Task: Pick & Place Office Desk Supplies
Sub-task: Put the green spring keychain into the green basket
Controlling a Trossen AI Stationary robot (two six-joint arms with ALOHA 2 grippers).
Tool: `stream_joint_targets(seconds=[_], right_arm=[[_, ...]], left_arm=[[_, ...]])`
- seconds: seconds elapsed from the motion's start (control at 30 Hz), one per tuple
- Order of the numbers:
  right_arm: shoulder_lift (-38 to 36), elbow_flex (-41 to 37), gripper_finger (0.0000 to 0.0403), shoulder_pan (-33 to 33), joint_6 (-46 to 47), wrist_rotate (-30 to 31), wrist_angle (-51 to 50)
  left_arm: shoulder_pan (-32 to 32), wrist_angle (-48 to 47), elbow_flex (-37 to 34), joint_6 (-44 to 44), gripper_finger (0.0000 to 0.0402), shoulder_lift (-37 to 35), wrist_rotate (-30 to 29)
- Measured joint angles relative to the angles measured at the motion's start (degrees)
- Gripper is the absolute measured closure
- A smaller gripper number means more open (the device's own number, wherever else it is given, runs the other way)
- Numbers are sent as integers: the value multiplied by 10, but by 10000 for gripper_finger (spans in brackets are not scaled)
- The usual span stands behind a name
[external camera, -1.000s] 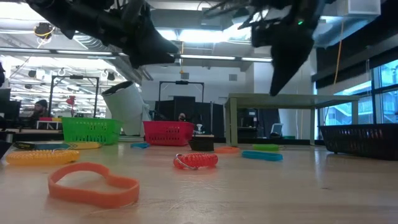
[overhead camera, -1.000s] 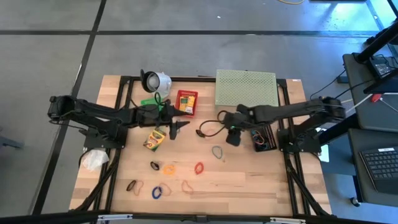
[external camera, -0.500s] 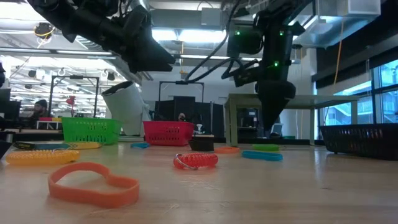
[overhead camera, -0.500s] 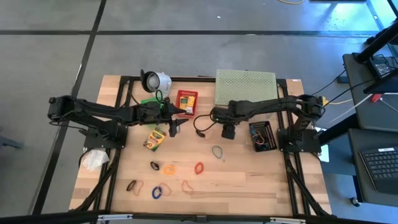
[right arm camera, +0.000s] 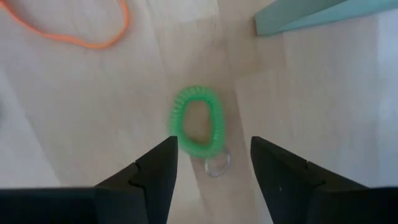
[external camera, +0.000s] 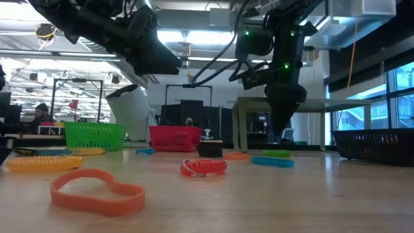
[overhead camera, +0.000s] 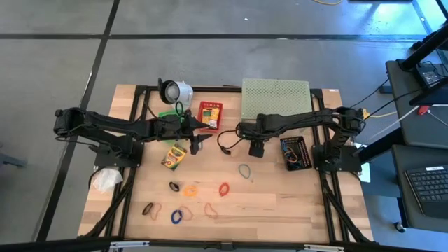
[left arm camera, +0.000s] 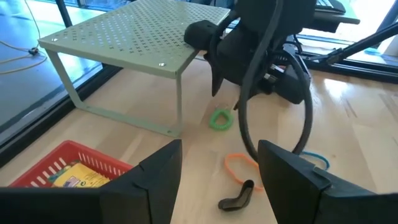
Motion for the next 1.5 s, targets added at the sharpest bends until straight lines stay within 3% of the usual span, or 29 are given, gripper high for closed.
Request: stream_joint_targets(seconds=[0.37, 0.6, 0.87, 1.5], right_arm=[[0, 32, 199, 29, 49, -7, -3], [0, 32, 199, 37, 161, -73, -7], [0, 8, 199, 14, 316, -33, 31], [3, -36, 199, 12, 408, 10, 71]], left_arm=[[0, 0, 0, 3, 199, 0, 0], [0, 0, 0, 3, 199, 0, 0], [0, 0, 0, 2, 199, 0, 0], [0, -1, 0, 2, 199, 0, 25]])
